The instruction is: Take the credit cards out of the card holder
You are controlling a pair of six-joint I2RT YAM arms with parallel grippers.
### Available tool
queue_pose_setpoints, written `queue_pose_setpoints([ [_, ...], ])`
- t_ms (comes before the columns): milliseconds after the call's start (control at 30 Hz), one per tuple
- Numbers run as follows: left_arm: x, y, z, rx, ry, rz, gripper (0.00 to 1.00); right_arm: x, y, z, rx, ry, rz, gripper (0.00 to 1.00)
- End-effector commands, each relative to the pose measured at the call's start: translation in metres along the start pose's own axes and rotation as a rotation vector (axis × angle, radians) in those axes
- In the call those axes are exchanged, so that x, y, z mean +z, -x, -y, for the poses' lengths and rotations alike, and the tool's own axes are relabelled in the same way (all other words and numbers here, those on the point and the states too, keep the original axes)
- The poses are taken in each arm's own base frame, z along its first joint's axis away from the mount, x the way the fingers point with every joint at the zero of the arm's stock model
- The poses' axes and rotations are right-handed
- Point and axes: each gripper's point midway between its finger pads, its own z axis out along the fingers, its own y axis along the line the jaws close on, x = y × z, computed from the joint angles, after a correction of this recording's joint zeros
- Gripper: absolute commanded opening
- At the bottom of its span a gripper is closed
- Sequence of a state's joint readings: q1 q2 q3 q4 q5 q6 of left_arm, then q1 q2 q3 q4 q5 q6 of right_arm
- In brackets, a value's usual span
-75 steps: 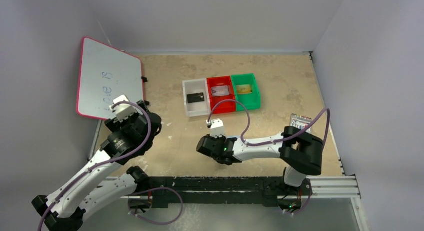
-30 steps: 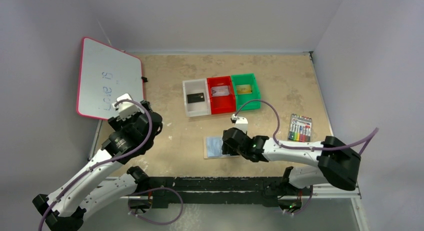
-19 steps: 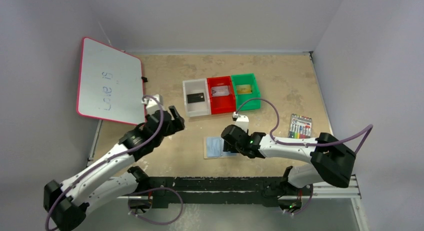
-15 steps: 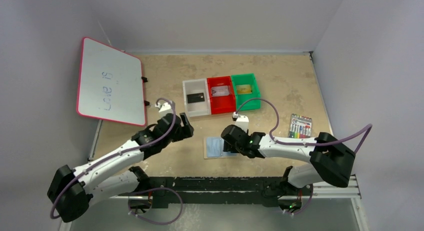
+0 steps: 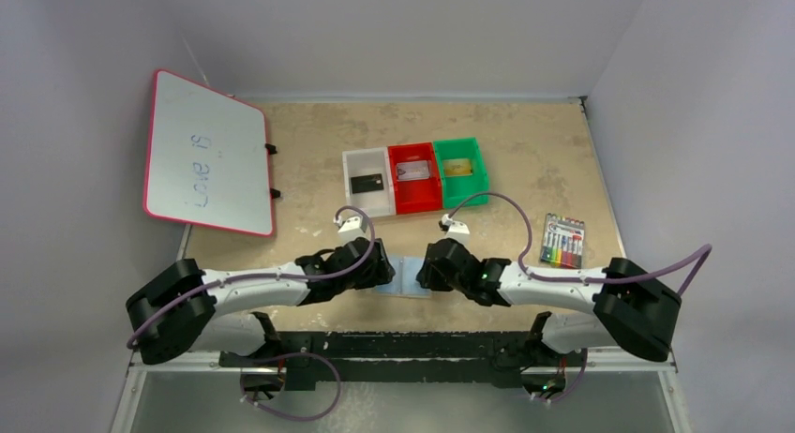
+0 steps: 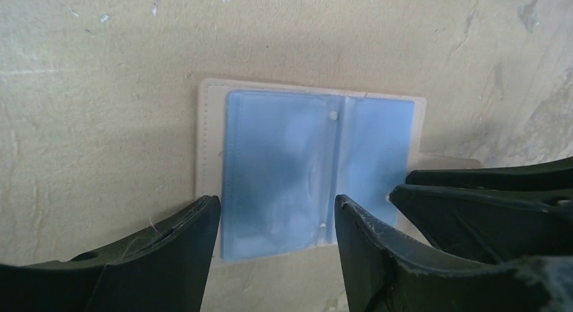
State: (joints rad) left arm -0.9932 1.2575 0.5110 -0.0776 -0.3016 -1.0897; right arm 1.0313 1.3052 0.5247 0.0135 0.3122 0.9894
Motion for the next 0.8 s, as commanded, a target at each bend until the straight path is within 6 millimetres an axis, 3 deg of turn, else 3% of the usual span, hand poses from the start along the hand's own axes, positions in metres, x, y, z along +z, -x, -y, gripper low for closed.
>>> queue_pose_setpoints([
  [0, 0.006, 0.0, 0.017, -0.058, -0.048, 0.036, 0.61, -0.012, 0.021, -0.049, 0.099, 0.226, 0.044, 0.34],
  [167, 0.006, -0.007, 0.018, -0.057, -0.041, 0.041, 0.53, -0.012, 0.028, -0.066, 0.13, 0.303, 0.043, 0.34],
  [267, 0.003, -0.005, 0.013, -0.067, -0.021, 0.059, 0.49, -0.009, 0.029, -0.062, 0.124, 0.264, 0.038, 0.34],
  [400, -0.002, 0.0, 0.005, -0.081, 0.004, 0.092, 0.47, -0.009, 0.033, -0.042, 0.113, 0.15, 0.053, 0.36],
  [600, -0.013, 0.015, 0.005, -0.071, 0.015, 0.141, 0.42, -0.027, 0.054, -0.017, 0.076, 0.015, 0.134, 0.44],
  [767, -0.032, 0.041, 0.0, -0.049, 0.073, 0.223, 0.41, -0.046, 0.074, 0.017, 0.059, -0.138, 0.234, 0.58],
])
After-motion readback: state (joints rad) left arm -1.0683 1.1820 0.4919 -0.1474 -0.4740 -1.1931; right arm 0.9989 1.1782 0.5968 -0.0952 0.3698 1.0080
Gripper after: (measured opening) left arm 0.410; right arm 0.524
